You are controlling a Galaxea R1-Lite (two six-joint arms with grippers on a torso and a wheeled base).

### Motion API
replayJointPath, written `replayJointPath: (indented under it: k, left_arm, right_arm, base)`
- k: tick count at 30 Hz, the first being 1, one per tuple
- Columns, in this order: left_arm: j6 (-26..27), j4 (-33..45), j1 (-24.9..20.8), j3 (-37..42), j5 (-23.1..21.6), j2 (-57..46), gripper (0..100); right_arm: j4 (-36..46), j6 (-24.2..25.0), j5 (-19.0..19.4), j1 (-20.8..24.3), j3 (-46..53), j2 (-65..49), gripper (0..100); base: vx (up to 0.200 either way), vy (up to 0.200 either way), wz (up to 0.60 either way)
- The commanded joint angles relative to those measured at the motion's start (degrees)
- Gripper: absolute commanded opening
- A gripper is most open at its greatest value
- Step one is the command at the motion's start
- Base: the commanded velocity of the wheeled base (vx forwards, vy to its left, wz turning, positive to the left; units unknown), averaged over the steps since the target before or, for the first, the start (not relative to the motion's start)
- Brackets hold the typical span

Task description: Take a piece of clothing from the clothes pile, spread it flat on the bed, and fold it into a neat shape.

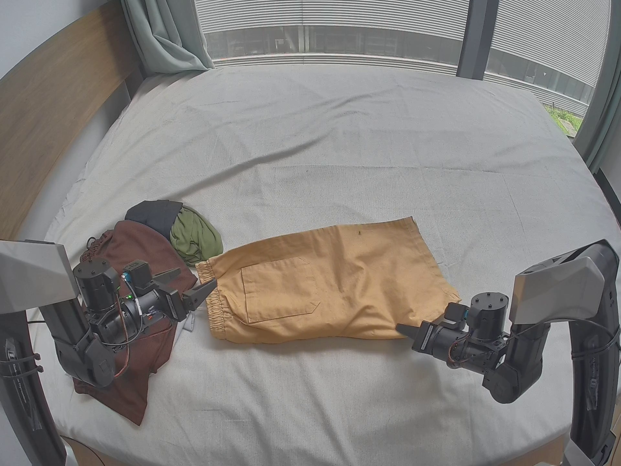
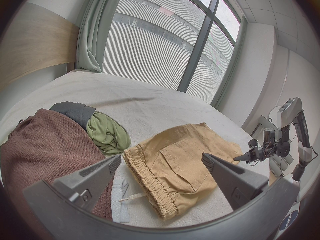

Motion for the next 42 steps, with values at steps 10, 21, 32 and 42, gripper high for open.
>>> replayJointPath:
  k: [10,21,32,42]
  left_arm:
    - [-0.1,-0.1,0.0,0.0,-0.3,0.7,100]
    - [-4.5,-0.1,-0.6,-1.4,-0.5,0.7,100]
    - [-5.2,-0.1,-1.6,-1.6,-0.5,0.4,100]
    - [-6.6,-0.1,-1.6,-1.6,-0.4,-0.2,100]
  right_arm:
    - [0.0,-1.6,-0.1,-0.1,7.0,-2.7,0]
    - [0.0,-2.9,-0.1,-0.3,6.5,-2.1,100]
    - [0.0,-7.5,4.1,2.0,15.0,-3.8,100]
    - [0.0,-7.7,6.7,5.1,16.9,-10.0,100]
  base:
    - [0.0,0.0,0.0]
    - [0.0,0.0,0.0]
    - [0.0,0.0,0.0]
    - [0.0,0.0,0.0]
